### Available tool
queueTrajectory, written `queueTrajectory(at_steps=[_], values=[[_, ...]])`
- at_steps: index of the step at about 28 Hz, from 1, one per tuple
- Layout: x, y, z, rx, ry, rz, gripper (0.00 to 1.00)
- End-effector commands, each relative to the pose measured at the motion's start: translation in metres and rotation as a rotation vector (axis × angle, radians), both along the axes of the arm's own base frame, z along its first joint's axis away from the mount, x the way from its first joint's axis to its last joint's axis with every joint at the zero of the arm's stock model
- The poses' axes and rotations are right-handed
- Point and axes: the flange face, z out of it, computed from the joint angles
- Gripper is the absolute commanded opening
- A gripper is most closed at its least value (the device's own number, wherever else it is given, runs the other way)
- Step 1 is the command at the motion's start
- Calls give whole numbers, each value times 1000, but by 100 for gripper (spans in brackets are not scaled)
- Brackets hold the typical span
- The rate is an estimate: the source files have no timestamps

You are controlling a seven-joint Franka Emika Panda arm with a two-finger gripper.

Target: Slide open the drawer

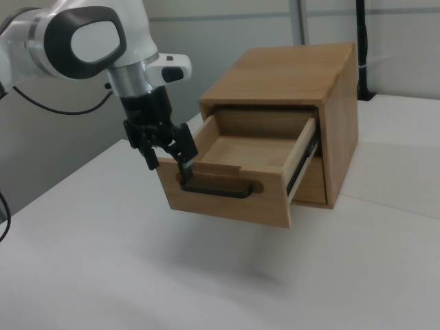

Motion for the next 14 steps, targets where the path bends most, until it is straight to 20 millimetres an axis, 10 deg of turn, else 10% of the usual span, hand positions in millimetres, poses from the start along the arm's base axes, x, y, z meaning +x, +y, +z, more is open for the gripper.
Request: queueTrajectory(at_steps=[1,14], values=[[-7,-14,5,11,15,-16,100],[-2,-14,1,19,14,-15,100]])
